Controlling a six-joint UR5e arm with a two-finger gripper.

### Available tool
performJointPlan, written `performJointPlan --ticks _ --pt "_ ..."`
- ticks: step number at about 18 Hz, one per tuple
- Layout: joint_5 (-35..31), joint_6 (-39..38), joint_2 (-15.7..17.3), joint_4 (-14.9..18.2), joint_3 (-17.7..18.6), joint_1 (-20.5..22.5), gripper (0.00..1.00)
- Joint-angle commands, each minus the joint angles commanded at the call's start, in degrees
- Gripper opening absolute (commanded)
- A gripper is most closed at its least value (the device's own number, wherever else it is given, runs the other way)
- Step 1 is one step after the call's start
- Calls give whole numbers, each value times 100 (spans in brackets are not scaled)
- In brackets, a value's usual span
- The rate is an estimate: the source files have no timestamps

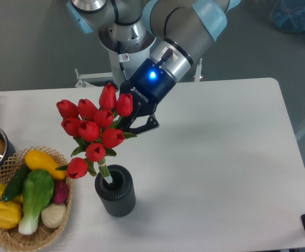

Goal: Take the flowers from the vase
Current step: 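Raise the tulip bunch higher and carry it away from the vase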

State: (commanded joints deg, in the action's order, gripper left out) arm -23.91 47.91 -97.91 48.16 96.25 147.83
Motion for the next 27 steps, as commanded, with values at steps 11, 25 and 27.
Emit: performJointPlan --ticks 11,25,27 --pt "422 -607 79 0 -211 413 33" --pt "352 157 -105 9 -422 1529 33" --pt "352 262 -114 9 -422 1643 33"
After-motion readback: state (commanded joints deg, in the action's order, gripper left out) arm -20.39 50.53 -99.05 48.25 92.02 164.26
